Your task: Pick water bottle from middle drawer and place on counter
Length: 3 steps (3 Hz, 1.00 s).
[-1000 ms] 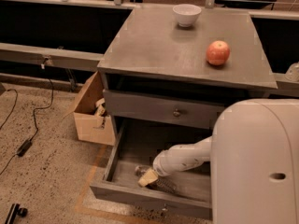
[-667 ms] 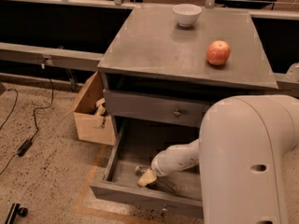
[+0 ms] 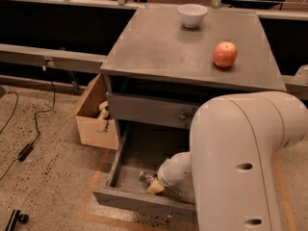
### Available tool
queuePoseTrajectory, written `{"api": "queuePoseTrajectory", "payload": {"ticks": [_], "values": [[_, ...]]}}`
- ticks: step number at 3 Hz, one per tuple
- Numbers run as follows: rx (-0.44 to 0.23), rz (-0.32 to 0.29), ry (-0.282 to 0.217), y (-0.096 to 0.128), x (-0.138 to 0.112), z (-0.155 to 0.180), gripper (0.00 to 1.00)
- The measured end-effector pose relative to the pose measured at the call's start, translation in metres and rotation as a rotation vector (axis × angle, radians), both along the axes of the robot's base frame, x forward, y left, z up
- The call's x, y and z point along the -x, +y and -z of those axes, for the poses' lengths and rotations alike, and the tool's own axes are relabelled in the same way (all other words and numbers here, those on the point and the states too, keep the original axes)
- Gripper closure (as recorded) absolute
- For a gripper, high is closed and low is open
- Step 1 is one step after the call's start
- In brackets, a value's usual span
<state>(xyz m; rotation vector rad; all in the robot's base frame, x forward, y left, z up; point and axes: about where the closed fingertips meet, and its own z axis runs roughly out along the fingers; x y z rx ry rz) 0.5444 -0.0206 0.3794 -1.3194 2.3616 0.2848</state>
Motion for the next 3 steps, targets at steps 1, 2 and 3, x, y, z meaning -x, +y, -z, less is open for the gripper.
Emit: {"api": "queuePoseTrajectory", "payload": {"ticks": [1,2,3], "values": [[0.029,-0.028,0.0,-0.0048,0.0104,0.0046,0.1],[0.047,-0.049,-0.001,-0.0082,0.0168,0.006,0.36],[0.05,-0.058,0.003,-0.0097,0.0196,0.0059,0.59]]}}
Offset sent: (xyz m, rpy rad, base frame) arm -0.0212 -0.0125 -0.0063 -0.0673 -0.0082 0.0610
